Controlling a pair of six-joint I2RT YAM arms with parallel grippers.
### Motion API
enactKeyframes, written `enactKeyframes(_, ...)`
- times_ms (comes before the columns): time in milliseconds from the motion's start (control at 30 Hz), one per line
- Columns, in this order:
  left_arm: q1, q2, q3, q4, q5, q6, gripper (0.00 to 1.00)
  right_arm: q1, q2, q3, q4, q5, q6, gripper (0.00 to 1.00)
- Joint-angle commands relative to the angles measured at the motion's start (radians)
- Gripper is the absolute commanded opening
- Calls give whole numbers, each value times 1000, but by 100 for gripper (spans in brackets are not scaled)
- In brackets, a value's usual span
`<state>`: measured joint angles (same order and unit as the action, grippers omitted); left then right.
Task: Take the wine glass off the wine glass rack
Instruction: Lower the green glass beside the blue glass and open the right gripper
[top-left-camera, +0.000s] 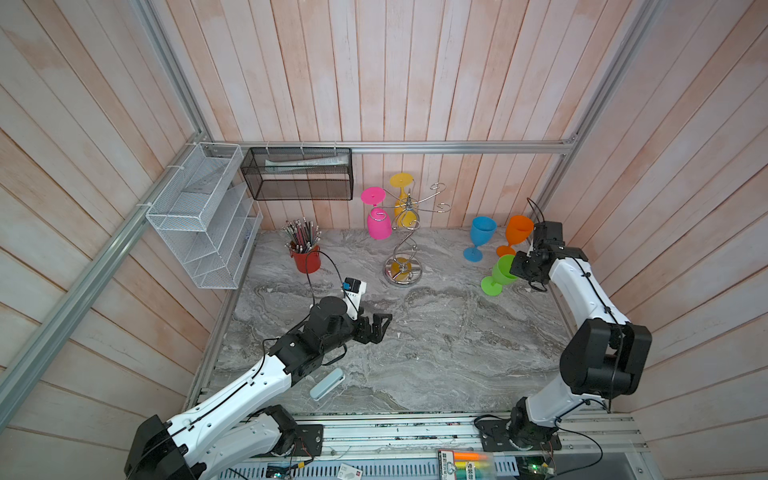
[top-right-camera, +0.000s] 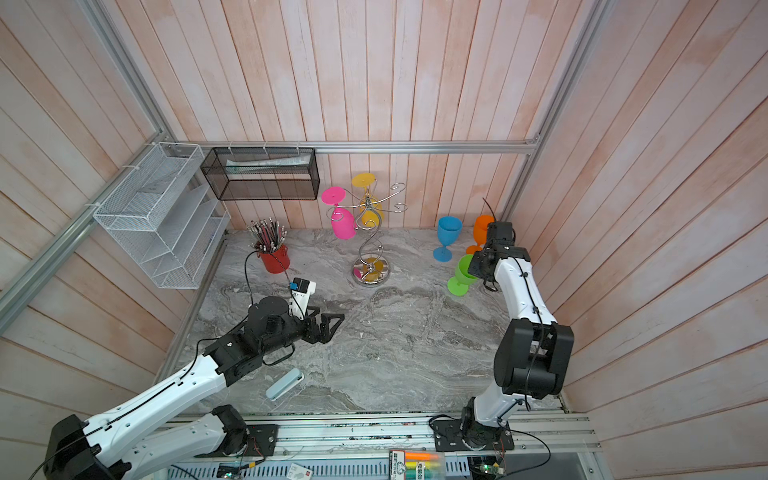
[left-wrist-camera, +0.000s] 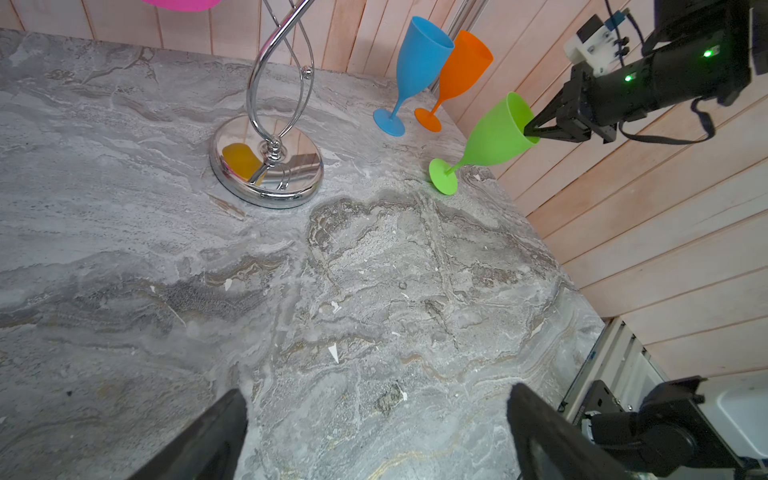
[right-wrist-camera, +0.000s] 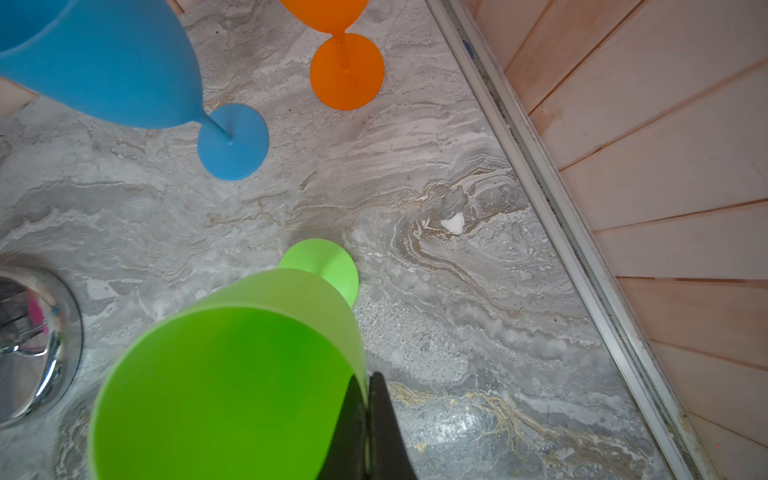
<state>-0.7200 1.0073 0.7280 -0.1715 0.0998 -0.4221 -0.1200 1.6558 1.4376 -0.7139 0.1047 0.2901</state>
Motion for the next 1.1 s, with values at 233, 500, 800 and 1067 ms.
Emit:
enactKeyframes(233,4,92,137,-35,21,39,99,-120,73,72,8,23,-23,0)
enactKeyframes(500,3,184,230,-47,28,31,98,-187,168,165,7,-24,-26,0)
enactKeyframes(800,4,248,310,-82,23,40,97,-219,302,357,-70,-4,-41,0)
enactKeyframes(1067,3,275,301,-43,35,26,97,-224,329,372,-54,-44,-52,0)
